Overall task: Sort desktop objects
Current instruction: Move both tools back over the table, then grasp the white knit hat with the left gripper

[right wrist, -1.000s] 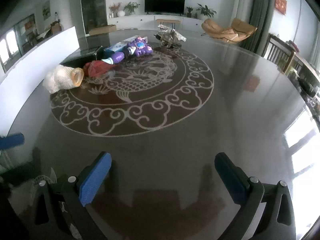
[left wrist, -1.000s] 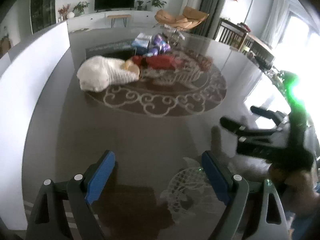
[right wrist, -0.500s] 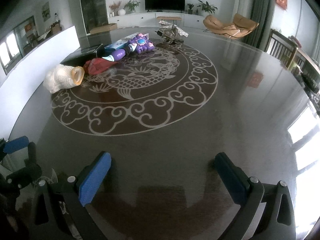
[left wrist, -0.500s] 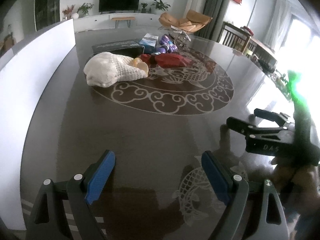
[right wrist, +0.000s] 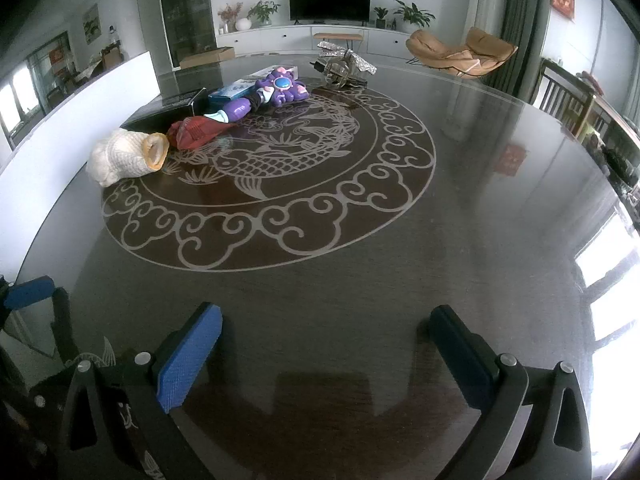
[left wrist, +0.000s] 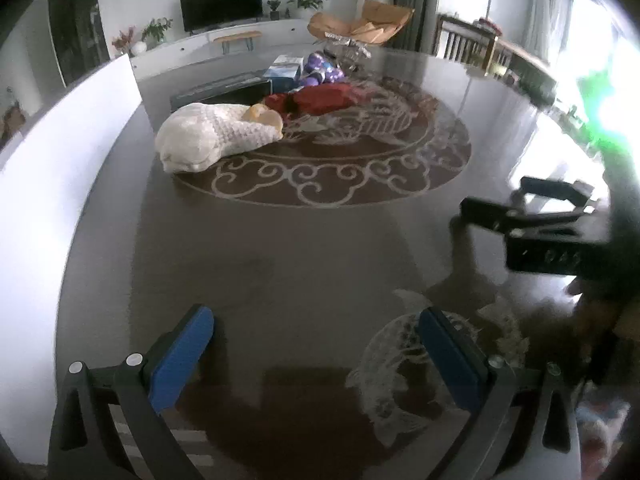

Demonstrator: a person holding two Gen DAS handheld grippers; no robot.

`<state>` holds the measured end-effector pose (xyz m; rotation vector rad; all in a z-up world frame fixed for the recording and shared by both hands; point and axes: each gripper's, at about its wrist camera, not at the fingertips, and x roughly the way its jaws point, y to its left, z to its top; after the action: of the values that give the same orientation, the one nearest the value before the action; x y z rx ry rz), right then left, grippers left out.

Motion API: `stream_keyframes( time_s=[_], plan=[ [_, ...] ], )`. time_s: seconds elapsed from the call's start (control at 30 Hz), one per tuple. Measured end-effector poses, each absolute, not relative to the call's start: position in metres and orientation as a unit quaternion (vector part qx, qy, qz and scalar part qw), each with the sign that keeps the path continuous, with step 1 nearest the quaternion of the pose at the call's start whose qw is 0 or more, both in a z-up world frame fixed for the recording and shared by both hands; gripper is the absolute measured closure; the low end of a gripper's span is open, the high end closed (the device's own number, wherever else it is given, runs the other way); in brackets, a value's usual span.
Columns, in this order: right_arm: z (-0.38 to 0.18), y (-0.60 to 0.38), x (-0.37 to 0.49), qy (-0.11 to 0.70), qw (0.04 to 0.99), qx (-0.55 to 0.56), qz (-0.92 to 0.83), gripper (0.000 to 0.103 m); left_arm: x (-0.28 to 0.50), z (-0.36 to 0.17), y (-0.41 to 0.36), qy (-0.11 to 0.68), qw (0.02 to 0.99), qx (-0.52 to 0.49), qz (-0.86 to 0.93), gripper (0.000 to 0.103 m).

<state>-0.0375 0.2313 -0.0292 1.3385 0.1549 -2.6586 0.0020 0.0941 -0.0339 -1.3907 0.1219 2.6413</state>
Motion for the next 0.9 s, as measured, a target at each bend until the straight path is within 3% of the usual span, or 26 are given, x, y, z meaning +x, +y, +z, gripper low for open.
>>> stream_keyframes(
  time_s=[0.27,0.47,0.77,0.8,0.9],
  plan=[
    [-0.029,0.231,-0.037,0.052,0.08,0.448,-0.889,0.0,0.0,-0.033,0.079,0.017,0.049,-0.464,0.884,0.0],
    [-0.028,0.23,-0.038,0.055,0.078,0.446,-0.89,0.0,-0.026,-0.01,0.012,-0.181,0.026,-0.414,0.892,0.0],
    [-0.027,0.229,-0.035,0.061,0.075,0.443,-0.891,0.0,-0.137,-0.014,-0.006,-0.205,-0.045,-0.424,0.881,0.0],
    [-0.027,0.229,-0.035,0.061,0.075,0.443,-0.891,0.0,-0.143,-0.02,-0.003,-0.189,-0.036,-0.434,0.88,0.002],
    [-0.027,0.229,-0.036,0.06,0.075,0.444,-0.891,0.0,-0.137,-0.028,0.011,-0.101,0.004,-0.422,0.901,0.038]
  ],
)
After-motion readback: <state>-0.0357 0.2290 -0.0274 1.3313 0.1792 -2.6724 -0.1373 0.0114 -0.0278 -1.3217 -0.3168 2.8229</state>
